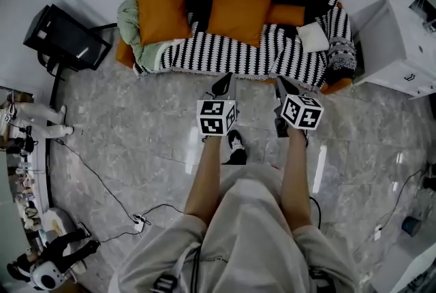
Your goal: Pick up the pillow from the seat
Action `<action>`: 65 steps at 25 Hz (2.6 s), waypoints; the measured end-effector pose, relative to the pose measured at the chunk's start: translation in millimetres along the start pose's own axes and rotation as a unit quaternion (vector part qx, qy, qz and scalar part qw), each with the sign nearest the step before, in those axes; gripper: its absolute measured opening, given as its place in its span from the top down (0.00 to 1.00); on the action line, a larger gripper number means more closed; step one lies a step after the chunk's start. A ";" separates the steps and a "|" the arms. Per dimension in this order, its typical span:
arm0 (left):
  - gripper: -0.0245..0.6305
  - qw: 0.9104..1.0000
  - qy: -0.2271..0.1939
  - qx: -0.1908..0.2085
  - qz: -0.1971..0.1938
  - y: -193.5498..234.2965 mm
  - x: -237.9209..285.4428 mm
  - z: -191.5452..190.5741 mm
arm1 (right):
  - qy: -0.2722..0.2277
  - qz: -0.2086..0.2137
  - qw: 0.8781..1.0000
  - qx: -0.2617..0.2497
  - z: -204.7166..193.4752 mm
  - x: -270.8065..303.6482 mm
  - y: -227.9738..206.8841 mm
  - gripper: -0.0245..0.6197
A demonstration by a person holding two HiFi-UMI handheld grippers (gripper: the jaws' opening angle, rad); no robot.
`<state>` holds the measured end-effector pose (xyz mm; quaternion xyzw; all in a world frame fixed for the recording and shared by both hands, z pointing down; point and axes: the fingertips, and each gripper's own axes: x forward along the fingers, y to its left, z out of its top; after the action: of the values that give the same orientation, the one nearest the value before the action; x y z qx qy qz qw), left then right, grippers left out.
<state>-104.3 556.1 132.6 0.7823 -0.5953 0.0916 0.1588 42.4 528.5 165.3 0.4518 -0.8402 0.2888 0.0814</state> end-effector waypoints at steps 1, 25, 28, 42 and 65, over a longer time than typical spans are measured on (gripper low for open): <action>0.95 1.000 -0.006 -0.003 -0.002 7.2 1.3 4.8 | -0.002 0.004 1.000 -0.002 4.7 6.7 4.4 0.96; 0.95 0.998 -0.048 -0.019 -0.019 139.1 56.7 73.5 | -0.069 -0.068 0.995 -0.022 79.3 112.1 25.8 0.95; 0.95 0.998 -0.041 -0.007 -0.037 129.4 68.0 74.2 | -0.074 -0.076 0.994 -0.019 84.8 113.4 19.4 0.95; 0.95 0.998 -0.009 -0.021 -0.053 134.1 105.4 49.1 | -0.090 -0.088 0.992 -0.029 91.6 132.0 2.3 0.95; 0.95 0.999 0.025 -0.032 0.010 171.0 320.6 124.8 | -0.020 -0.018 0.998 -0.051 223.7 317.6 -119.3 0.95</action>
<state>-186.3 181.0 146.7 0.7685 -0.6012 0.0934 0.1981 -17.4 126.6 157.3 0.4680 -0.8468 0.2353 0.0926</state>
